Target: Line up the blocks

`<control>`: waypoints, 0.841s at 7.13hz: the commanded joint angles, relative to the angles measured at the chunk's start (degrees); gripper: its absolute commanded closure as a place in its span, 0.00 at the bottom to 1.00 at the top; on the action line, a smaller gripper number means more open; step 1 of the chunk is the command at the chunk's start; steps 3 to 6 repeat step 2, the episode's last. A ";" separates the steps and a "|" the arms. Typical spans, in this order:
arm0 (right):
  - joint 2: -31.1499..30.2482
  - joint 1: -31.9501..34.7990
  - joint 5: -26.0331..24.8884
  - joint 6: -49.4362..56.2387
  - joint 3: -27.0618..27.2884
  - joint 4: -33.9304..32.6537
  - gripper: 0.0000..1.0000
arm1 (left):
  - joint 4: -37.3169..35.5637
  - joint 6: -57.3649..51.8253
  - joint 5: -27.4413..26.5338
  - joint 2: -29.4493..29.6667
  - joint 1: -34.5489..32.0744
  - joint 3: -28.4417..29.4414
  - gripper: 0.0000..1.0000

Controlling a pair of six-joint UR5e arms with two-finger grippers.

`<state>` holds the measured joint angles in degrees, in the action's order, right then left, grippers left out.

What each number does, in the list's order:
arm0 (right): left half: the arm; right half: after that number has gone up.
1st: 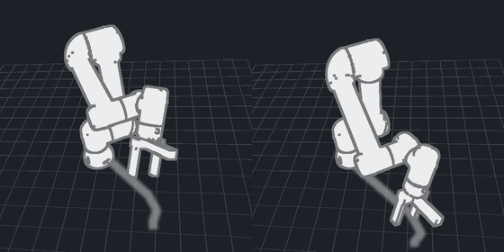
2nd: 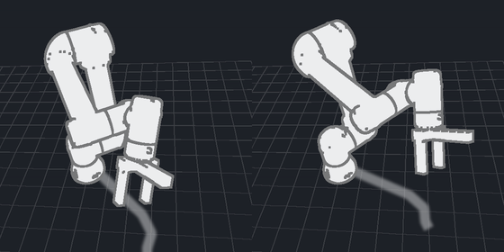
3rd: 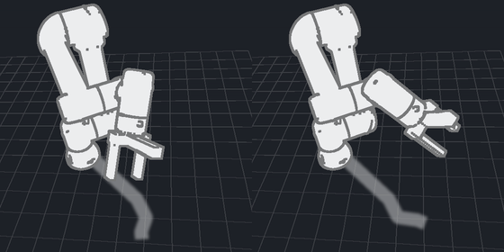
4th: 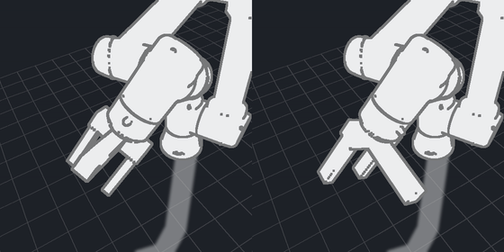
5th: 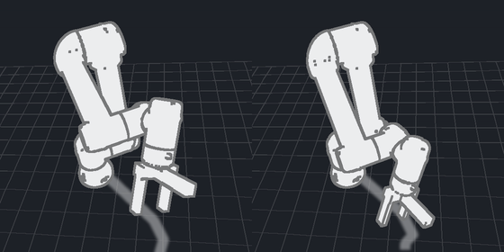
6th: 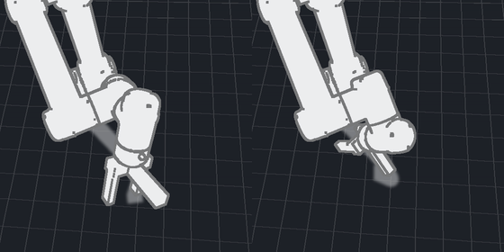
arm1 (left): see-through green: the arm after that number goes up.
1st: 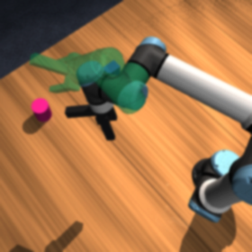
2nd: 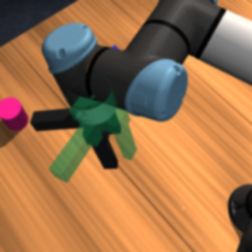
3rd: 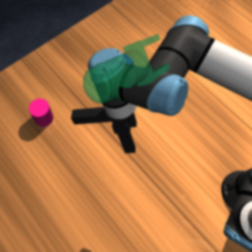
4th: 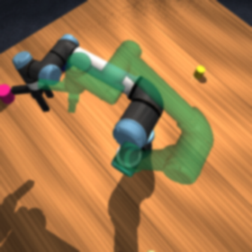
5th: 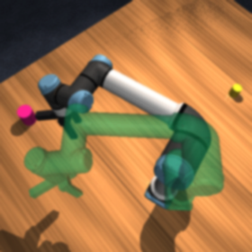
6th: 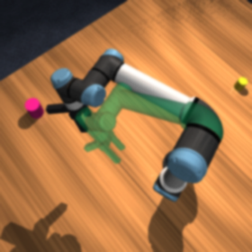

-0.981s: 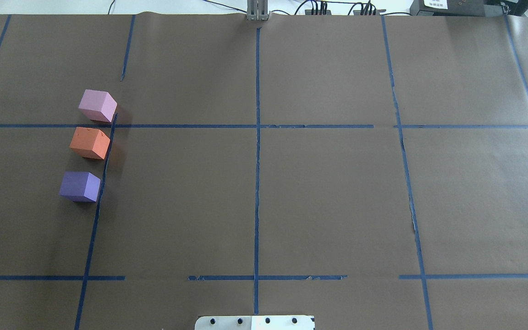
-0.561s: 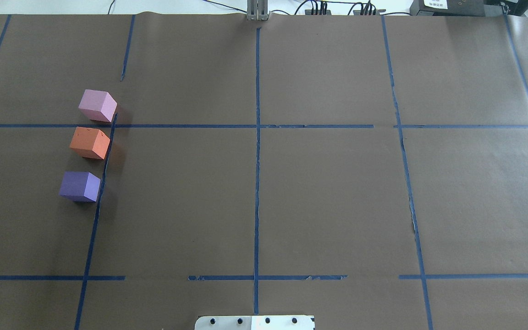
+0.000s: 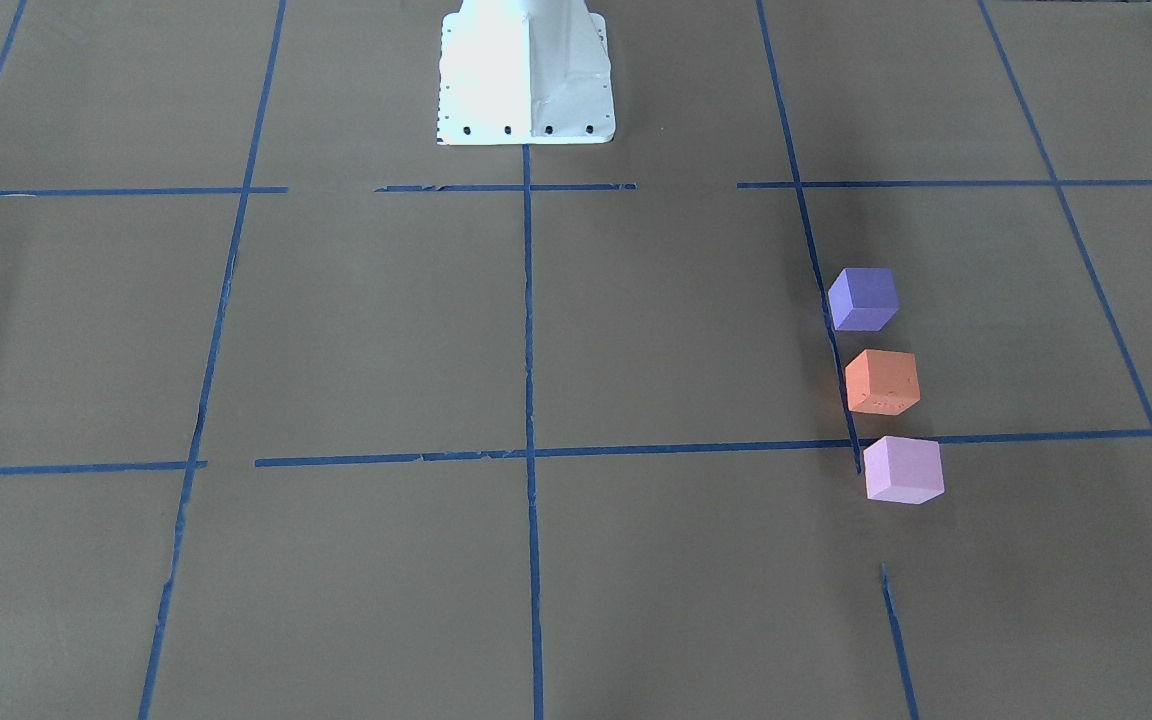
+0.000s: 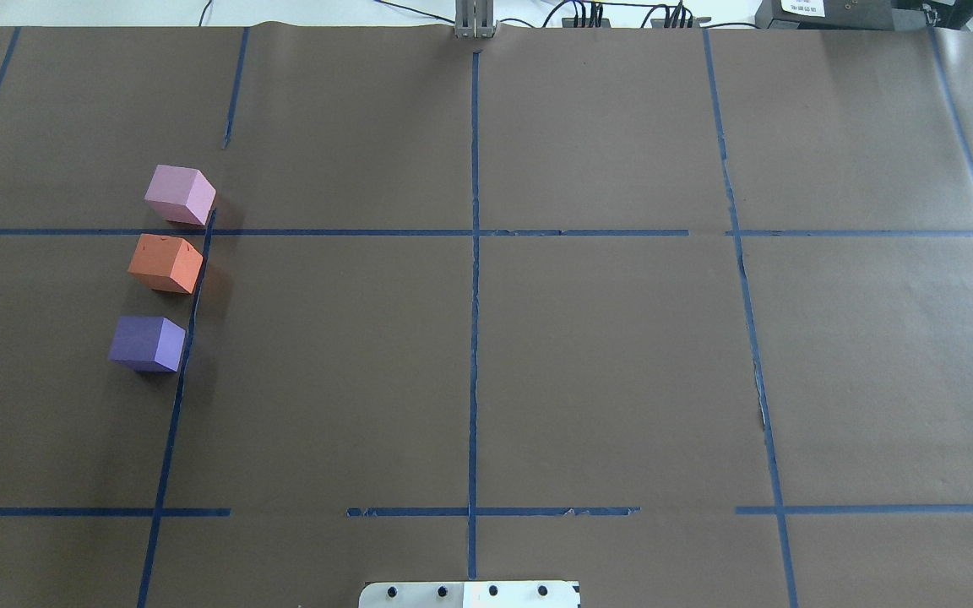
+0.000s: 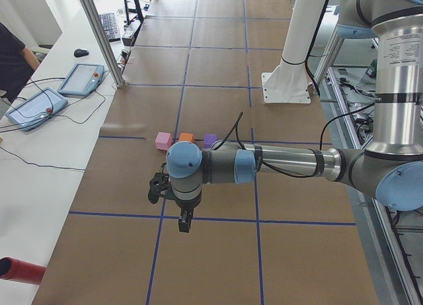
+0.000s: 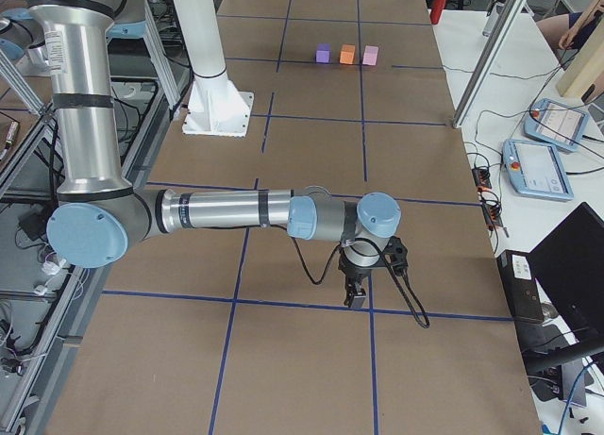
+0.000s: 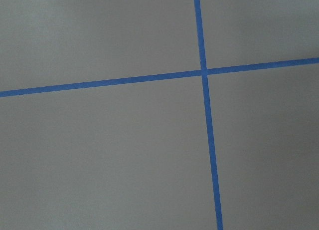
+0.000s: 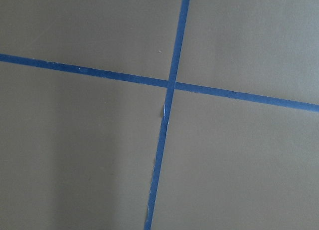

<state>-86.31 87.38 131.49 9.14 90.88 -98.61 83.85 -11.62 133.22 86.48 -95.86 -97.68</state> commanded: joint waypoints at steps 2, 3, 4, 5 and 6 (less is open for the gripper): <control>0.00 -0.01 0.00 0.00 0.00 0.00 0.00 | 0.17 0.02 0.02 0.09 0.06 1.00 0.00; 0.00 -0.01 0.00 0.00 0.00 0.00 0.00 | 0.17 0.02 0.02 0.09 0.06 1.00 0.00; 0.00 -0.01 0.00 0.00 0.00 0.00 0.00 | 0.17 0.02 0.02 0.09 0.06 1.00 0.00; 0.00 -0.01 0.00 0.00 0.00 0.00 0.00 | 0.17 0.02 0.02 0.09 0.06 1.00 0.00; 0.00 -0.01 0.00 0.00 0.00 0.00 0.00 | 0.17 0.02 0.02 0.09 0.06 1.00 0.00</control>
